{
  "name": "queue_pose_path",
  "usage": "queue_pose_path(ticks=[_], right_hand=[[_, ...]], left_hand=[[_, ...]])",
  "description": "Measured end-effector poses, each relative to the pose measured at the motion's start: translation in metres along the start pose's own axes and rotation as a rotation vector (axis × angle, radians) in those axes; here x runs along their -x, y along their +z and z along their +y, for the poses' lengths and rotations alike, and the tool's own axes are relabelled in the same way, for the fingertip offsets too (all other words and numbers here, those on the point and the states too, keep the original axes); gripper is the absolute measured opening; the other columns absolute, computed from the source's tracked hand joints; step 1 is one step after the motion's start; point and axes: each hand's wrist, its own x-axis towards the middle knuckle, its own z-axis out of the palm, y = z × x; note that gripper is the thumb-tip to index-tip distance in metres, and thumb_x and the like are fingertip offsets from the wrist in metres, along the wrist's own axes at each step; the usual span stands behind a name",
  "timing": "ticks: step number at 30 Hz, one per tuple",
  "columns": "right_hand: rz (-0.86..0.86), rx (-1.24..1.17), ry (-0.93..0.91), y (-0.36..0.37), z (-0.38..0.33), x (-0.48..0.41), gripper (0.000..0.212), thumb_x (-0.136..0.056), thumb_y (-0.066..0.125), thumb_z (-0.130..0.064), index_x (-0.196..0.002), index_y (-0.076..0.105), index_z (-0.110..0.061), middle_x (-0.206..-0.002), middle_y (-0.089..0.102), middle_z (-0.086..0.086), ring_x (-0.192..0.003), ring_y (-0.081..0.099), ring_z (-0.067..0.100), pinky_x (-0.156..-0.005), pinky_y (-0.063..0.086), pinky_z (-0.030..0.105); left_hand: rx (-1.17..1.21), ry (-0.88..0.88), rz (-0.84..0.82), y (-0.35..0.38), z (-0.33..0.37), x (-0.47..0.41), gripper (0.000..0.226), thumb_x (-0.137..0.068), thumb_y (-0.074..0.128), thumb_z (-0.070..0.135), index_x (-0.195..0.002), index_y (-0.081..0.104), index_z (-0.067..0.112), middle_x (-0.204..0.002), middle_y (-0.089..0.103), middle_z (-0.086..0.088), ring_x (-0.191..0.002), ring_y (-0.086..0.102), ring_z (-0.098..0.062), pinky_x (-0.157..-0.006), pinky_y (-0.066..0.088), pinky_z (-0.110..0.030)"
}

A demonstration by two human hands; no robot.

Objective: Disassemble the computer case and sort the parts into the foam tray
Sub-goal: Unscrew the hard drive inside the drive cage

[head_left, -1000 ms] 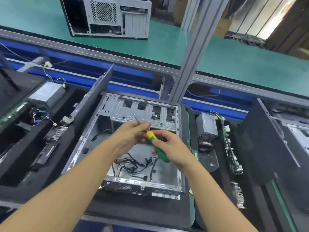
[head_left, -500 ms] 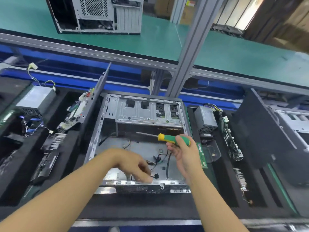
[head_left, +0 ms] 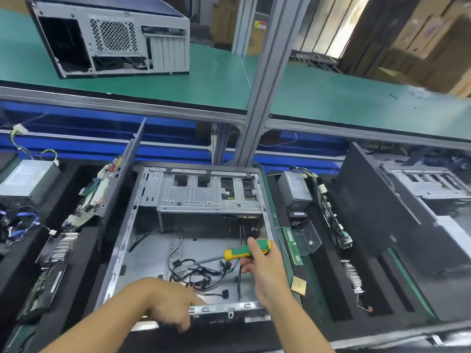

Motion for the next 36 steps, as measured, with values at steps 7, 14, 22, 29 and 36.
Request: queue_pose_path(ticks=[7,14,22,29,36], right_hand=[[-0.051,-0.136,-0.060,0.001,-0.015,-0.010,0.028,-0.094,0.070,-0.020,-0.112,0.052,-0.006,-0.084,0.072,0.012,-0.060,0.062,0.021,-0.051,0.050,0.027],[-0.045,-0.122,-0.257,0.001,-0.076,-0.055,0.035,-0.082,0.075,-0.035,-0.106,0.059,-0.013,-0.078,0.068,0.002,-0.063,0.061,0.016,-0.057,0.050,0.028],[-0.025,0.175,-0.467,-0.007,-0.124,-0.093,0.023,-0.090,0.069,-0.038,-0.104,0.055,-0.028,-0.098,0.070,0.003,-0.078,0.062,0.014,-0.078,0.055,0.044],[-0.196,0.481,-0.587,-0.005,-0.148,-0.114,0.028,-0.095,0.057,-0.034,-0.111,0.040,-0.050,-0.095,0.070,-0.002,-0.068,0.062,0.009,-0.063,0.054,0.032],[-0.369,0.648,-0.646,0.026,-0.145,-0.115,0.027,-0.099,0.053,-0.035,-0.108,0.033,-0.052,-0.082,0.063,-0.008,-0.062,0.058,0.008,-0.054,0.048,0.027]], left_hand=[[0.645,0.174,0.125,-0.030,-0.008,0.002,0.054,-0.094,0.053,0.060,-0.139,0.050,0.031,-0.136,0.060,0.018,-0.123,0.059,-0.004,-0.102,0.047,-0.028],[0.644,0.087,0.922,-0.100,0.003,-0.034,0.022,-0.100,0.054,0.013,-0.100,0.070,0.028,-0.087,0.075,0.008,-0.079,0.072,-0.017,-0.070,0.059,-0.034],[0.152,-0.049,1.273,-0.142,0.001,-0.084,0.026,-0.090,0.069,0.027,-0.114,0.059,0.030,-0.121,0.055,0.010,-0.117,0.053,-0.015,-0.102,0.042,-0.037],[0.027,-0.036,1.166,-0.150,-0.022,-0.091,0.048,-0.088,0.067,0.050,-0.132,0.059,0.033,-0.146,0.044,0.016,-0.138,0.031,-0.011,-0.116,0.025,-0.042],[0.344,0.102,1.240,-0.145,-0.029,-0.080,0.051,-0.076,0.063,-0.004,-0.120,0.064,0.023,-0.135,0.053,0.013,-0.126,0.048,-0.006,-0.111,0.037,-0.028]])
